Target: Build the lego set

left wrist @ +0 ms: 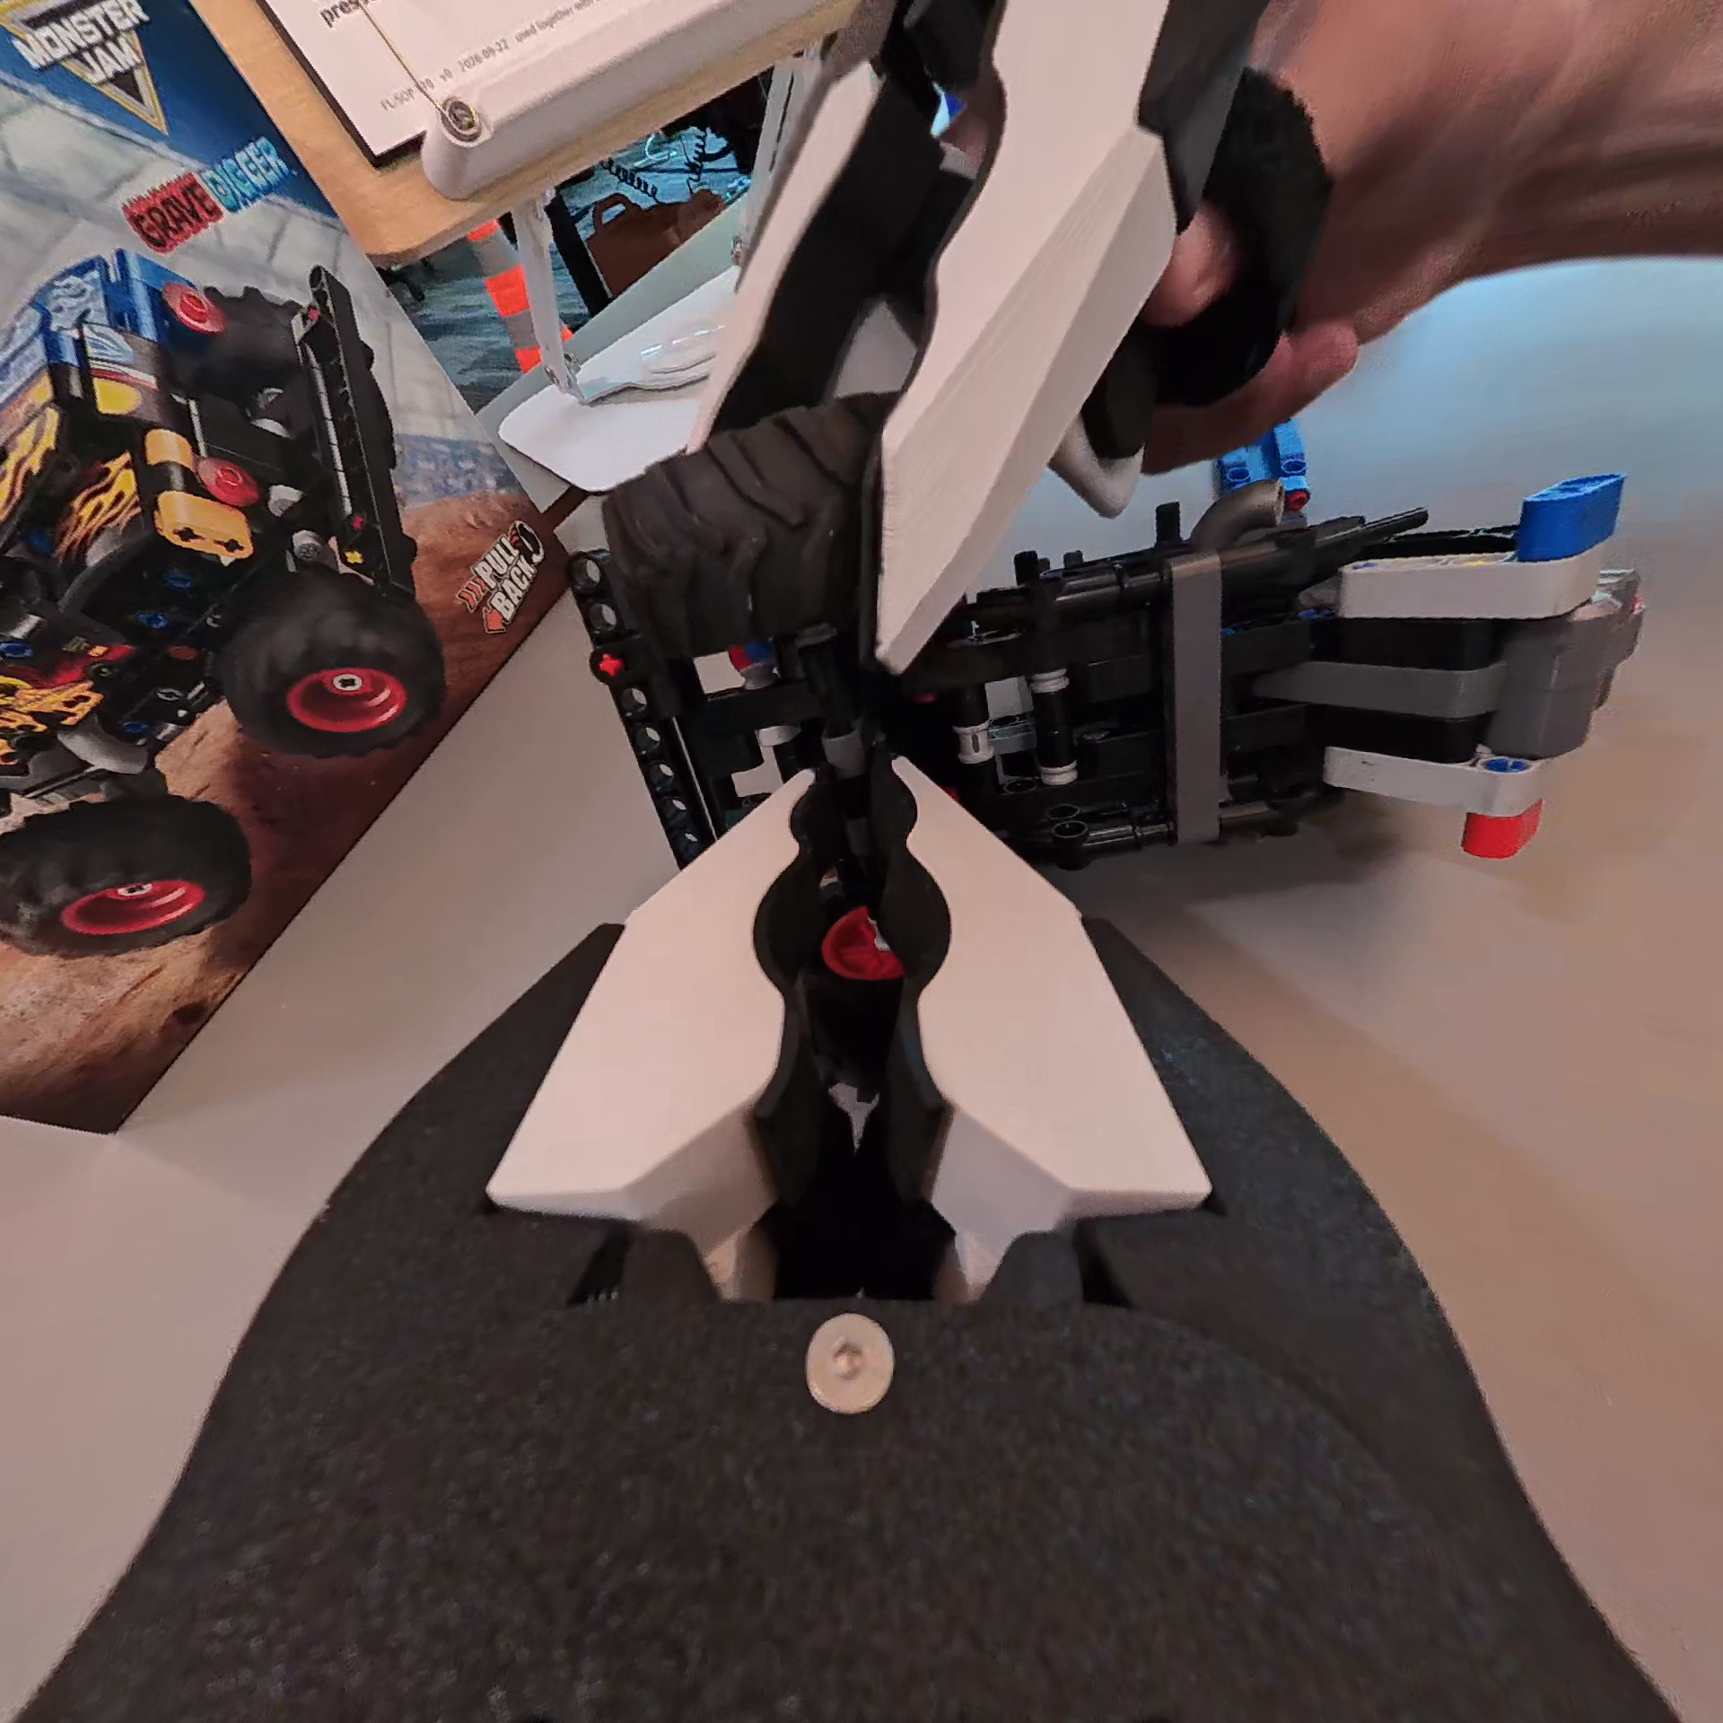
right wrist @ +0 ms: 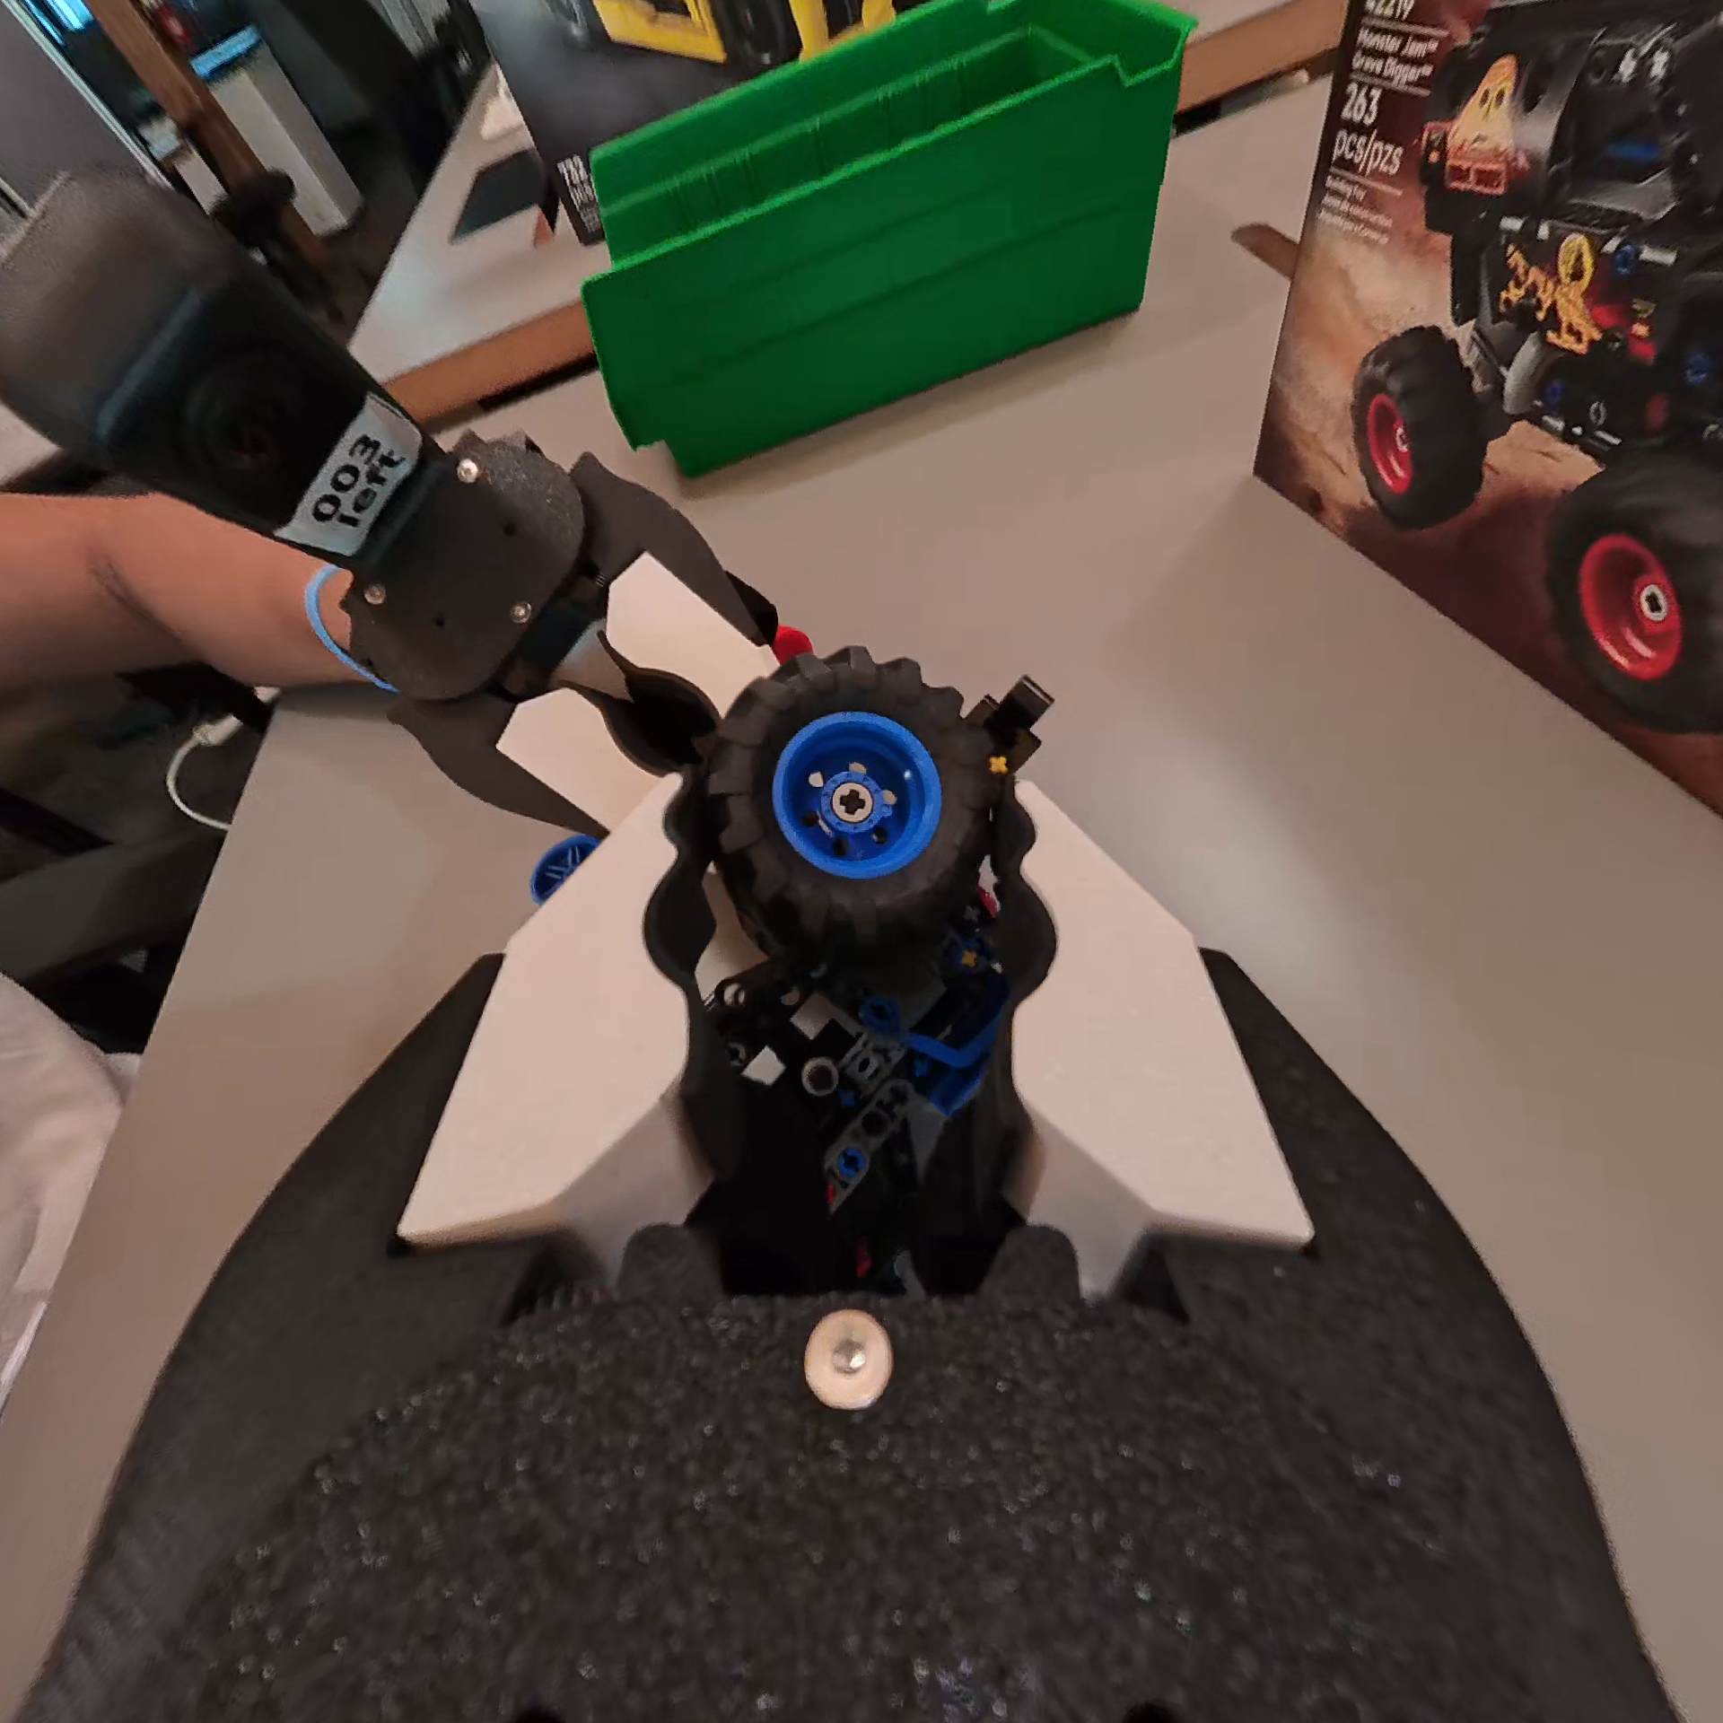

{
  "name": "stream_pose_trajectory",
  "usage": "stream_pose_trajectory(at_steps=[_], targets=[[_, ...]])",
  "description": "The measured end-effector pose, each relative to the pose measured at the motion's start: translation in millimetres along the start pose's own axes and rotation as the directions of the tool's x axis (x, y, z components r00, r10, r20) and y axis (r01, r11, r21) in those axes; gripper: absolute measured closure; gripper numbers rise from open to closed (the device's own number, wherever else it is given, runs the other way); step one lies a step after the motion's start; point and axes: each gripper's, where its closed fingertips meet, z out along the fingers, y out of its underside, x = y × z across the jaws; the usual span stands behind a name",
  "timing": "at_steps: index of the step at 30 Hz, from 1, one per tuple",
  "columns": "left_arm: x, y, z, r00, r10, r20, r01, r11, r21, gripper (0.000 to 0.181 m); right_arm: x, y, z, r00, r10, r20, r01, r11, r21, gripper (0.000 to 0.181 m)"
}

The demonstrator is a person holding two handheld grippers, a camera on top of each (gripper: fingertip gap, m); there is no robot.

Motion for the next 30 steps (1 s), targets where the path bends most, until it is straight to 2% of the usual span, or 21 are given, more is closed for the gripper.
stream_pose_trajectory(at_steps=[3,8,11,13,17,19,22,23,26,30], targets=[[-0.6,0.3,0.3,1.000,-0.010,-0.003,0.010,1.000,-0.001,0.176,0.8,-2.1,0.3,1.000,0.012,0.019,-0.012,0.999,0.043,0.122],[-0.2,0.0,0.6,1.000,0.005,0.008,-0.005,1.000,-0.001,0.175,-0.6,2.1,-2.2,0.999,0.026,0.039,-0.026,1.000,-0.003,0.119],[0.5,-0.6,0.4,1.000,0.000,0.008,0.000,1.000,-0.001,0.175,-0.7,12.3,-4.3,0.999,-0.036,-0.018,0.036,0.999,-0.035,0.120],[2.4,-1.8,0.3,1.000,0.014,0.006,-0.014,1.000,0.005,0.175,-0.3,13.5,-3.3,0.998,-0.038,-0.049,0.036,0.999,-0.040,0.115],[1.0,-1.1,-0.4,0.998,0.048,0.046,-0.048,0.999,-0.002,0.174,-1.9,10.7,3.1,0.997,-0.049,-0.056,0.050,0.999,0.016,0.119],[4.6,0.0,-1.4,0.996,0.080,0.051,-0.079,0.997,-0.013,0.169,-3.2,10.7,2.1,0.994,-0.086,-0.067,0.087,0.996,0.011,0.120],[11.0,-6.9,-7.9,0.992,0.114,0.057,-0.115,0.993,0.018,0.147,-9.3,12.2,0.8,0.985,-0.160,-0.069,0.158,0.987,-0.023,0.121],[13.7,-11.3,-10.0,0.994,0.100,0.042,-0.102,0.994,0.040,0.145,-12.5,13.2,0.4,0.984,-0.170,-0.057,0.168,0.985,-0.031,0.121],[17.8,-18.9,-10.7,0.997,0.082,0.002,-0.081,0.994,0.078,0.150,-23.4,15.2,0.8,0.975,-0.219,-0.027,0.217,0.975,-0.041,0.120],[15.6,-21.2,-10.7,0.989,0.137,0.058,-0.144,0.982,0.124,0.168,-25.9,13.4,-0.8,0.968,-0.247,-0.031,0.246,0.969,-0.029,0.120]])
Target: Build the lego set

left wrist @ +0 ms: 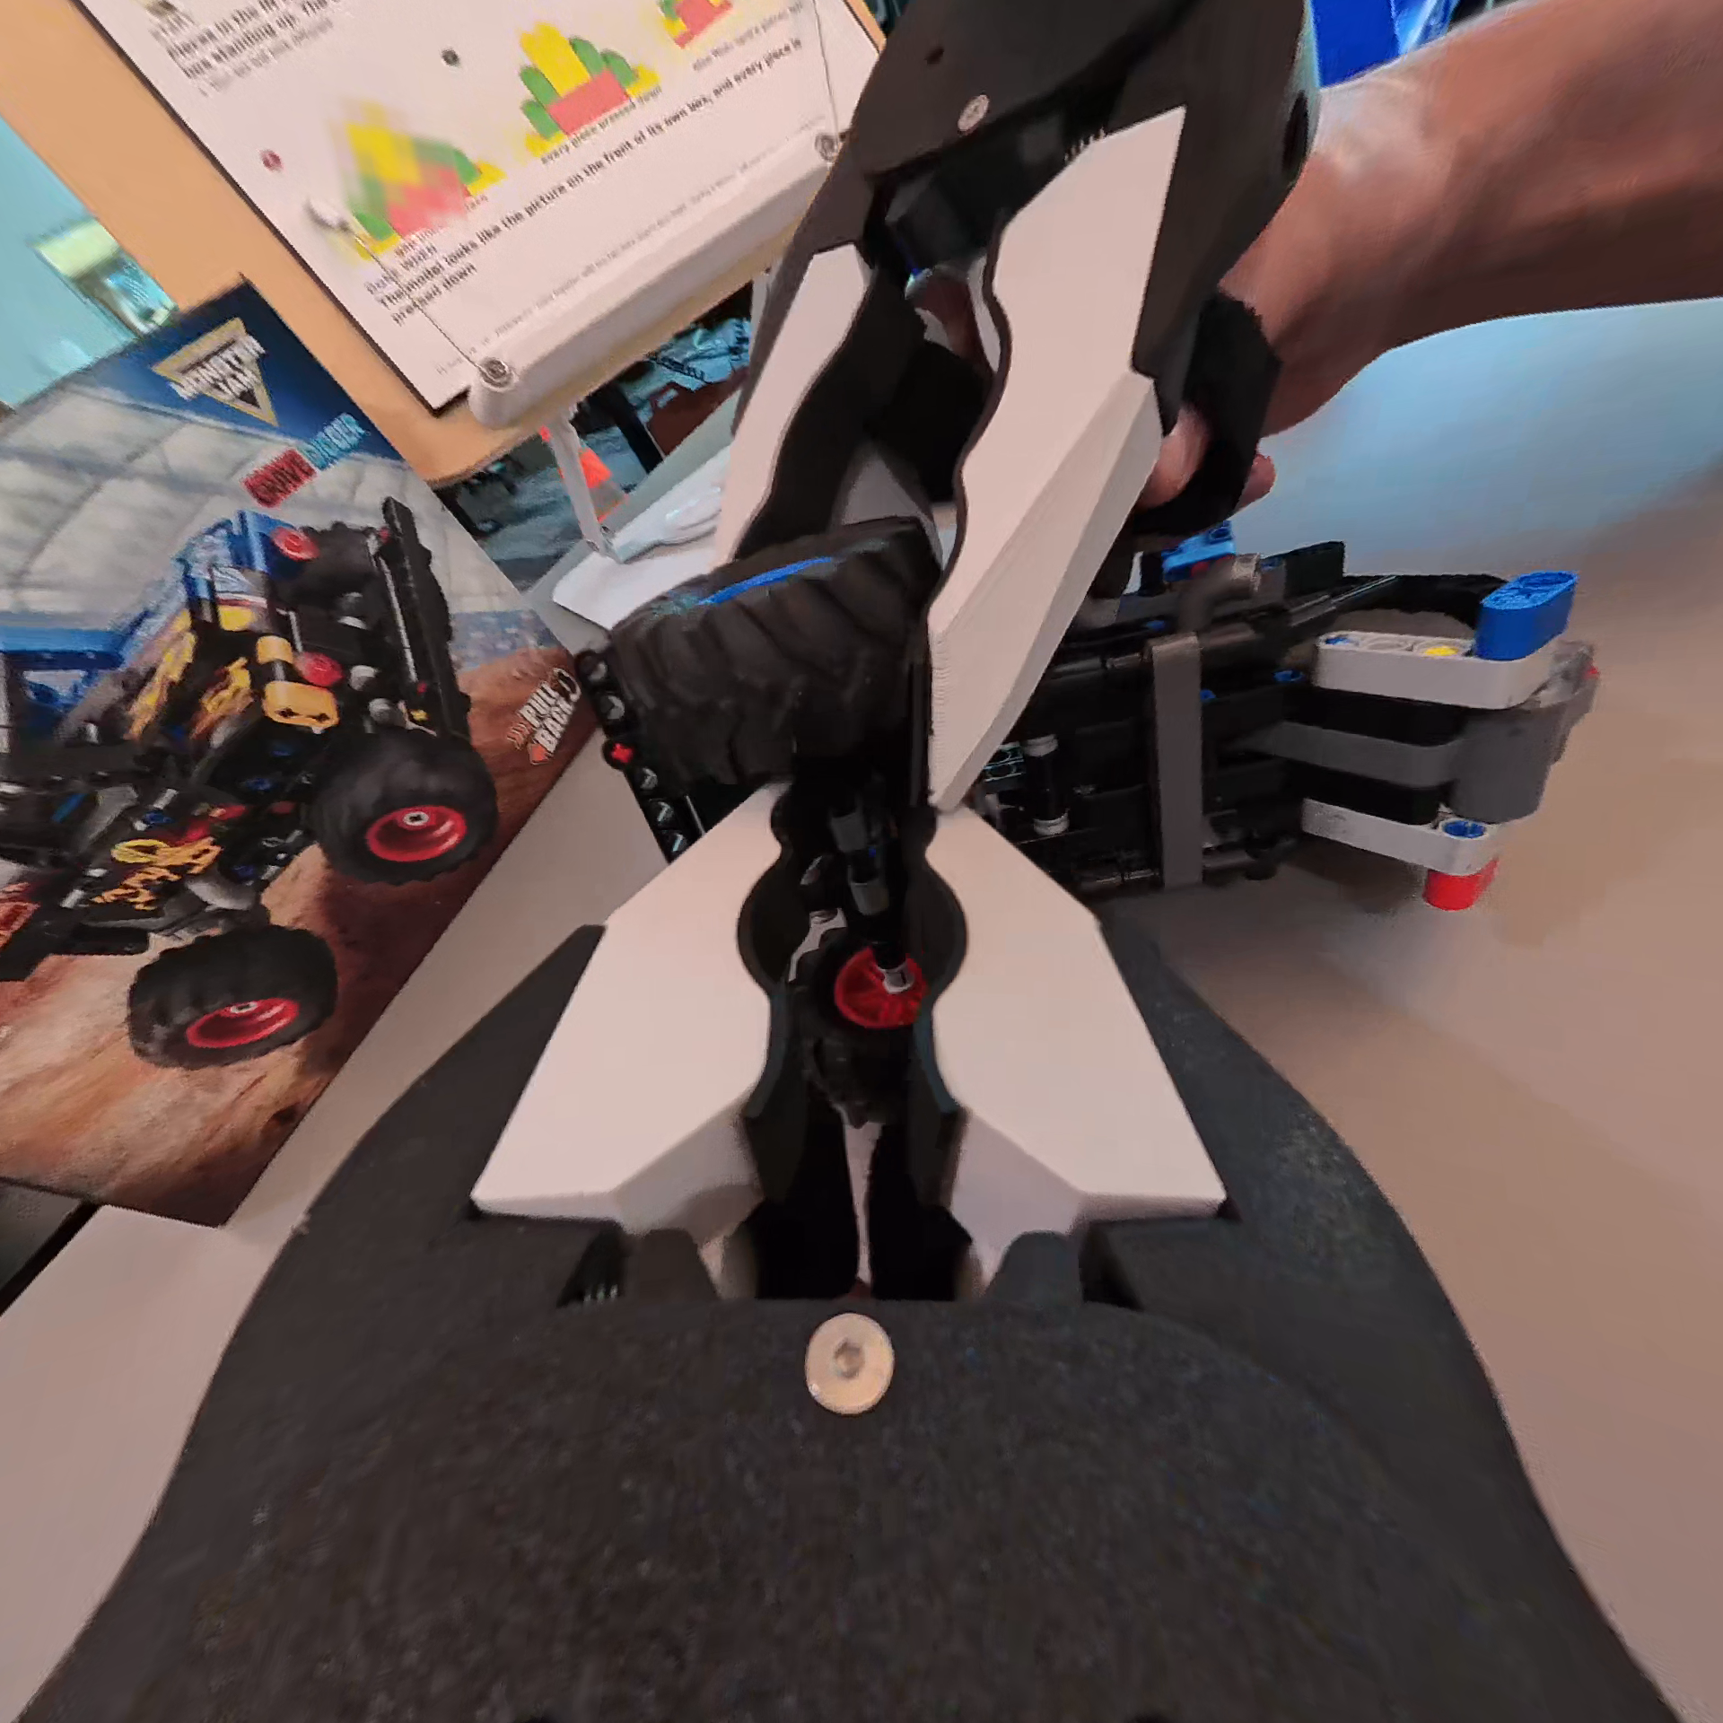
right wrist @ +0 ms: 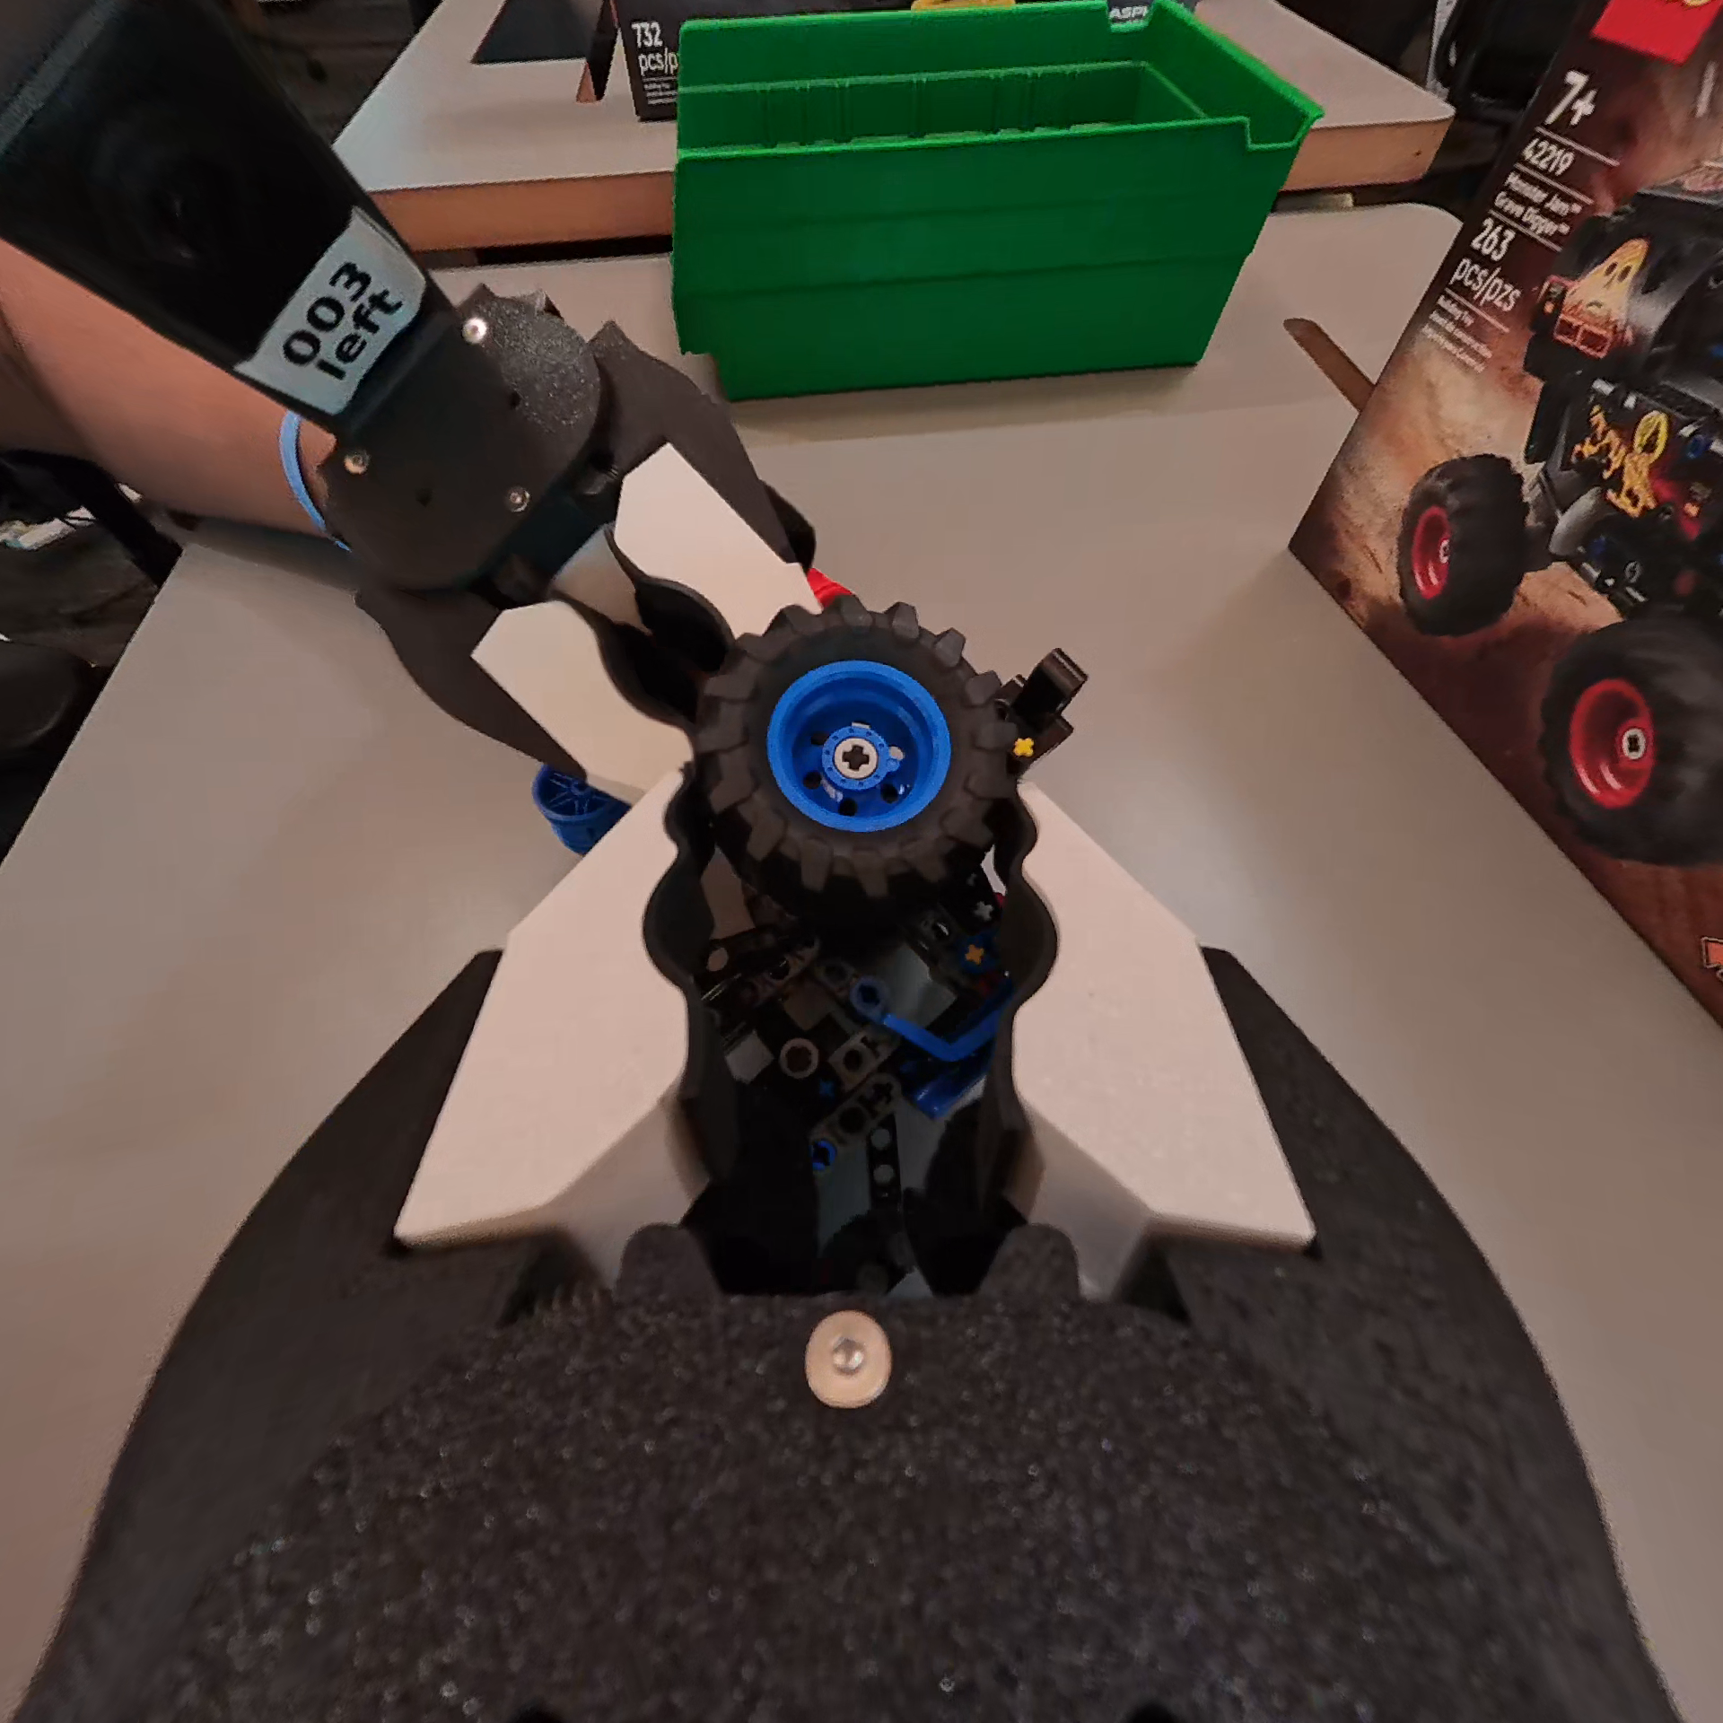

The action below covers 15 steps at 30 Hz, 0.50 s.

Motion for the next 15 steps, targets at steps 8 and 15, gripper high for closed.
stream_pose_trajectory(at_steps=[8,15], targets=[[-4.3,0.5,-3.0,0.994,-0.104,-0.034,0.104,0.995,0.011,0.173,-0.1,-5.8,0.7,0.999,0.047,0.025,-0.049,0.997,0.066,0.123],[-6.6,4.1,-2.0,0.994,-0.112,-0.018,0.112,0.994,-0.006,0.172,4.3,-7.5,0.3,0.991,0.119,0.066,-0.126,0.983,0.132,0.125]])
